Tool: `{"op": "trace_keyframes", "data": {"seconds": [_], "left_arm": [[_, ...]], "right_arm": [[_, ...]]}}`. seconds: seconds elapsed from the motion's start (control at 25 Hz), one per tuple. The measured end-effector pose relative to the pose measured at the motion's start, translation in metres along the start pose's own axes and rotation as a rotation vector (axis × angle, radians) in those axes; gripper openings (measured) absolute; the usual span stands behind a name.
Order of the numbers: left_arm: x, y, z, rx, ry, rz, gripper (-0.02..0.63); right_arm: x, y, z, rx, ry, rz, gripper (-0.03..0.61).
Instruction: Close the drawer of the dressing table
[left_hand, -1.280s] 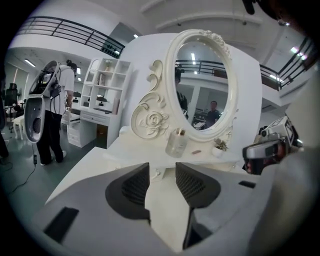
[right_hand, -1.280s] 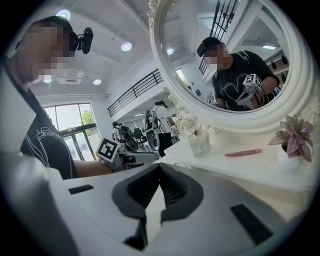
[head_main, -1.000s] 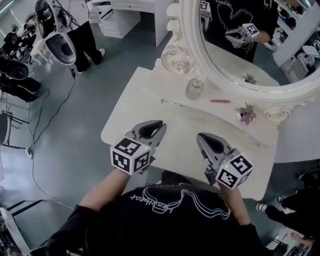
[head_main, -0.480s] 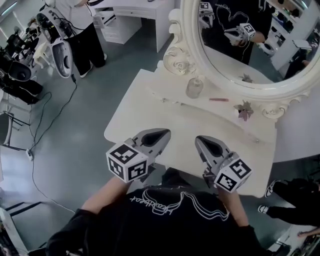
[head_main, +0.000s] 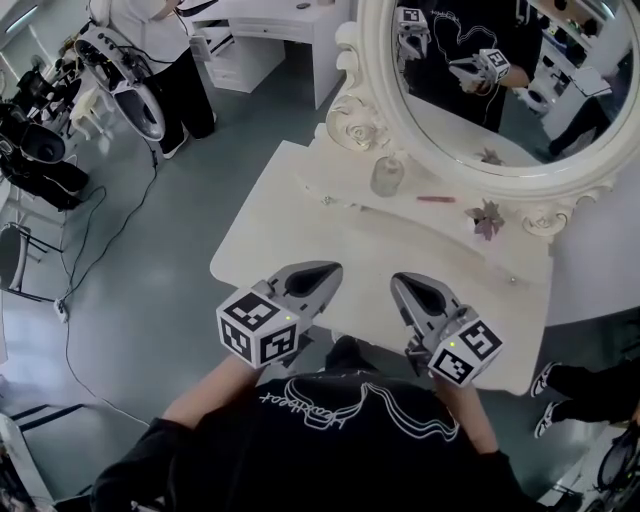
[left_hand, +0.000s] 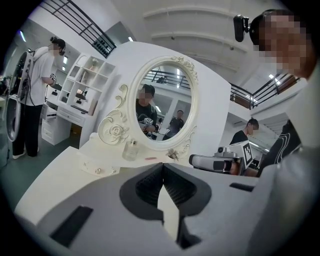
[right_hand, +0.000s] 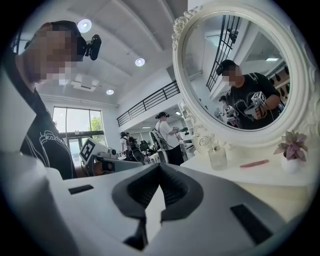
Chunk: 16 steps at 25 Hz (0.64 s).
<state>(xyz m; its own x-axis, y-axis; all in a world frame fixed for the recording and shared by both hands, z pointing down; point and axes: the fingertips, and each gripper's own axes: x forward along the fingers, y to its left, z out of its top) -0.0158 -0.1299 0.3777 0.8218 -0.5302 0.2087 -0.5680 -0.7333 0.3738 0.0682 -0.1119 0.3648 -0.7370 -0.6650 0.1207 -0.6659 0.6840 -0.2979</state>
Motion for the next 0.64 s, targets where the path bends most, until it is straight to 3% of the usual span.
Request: {"op": "trace_keyframes", "data": {"seconds": [0.64], "left_arm": [[-0.0056,0.0008,-0.0011,-0.002,-0.001,0.028,0.003]], "right_arm": [[-0.0039,0.0043,-0.0013,0.004,0.003,0.003,0.003]]}}
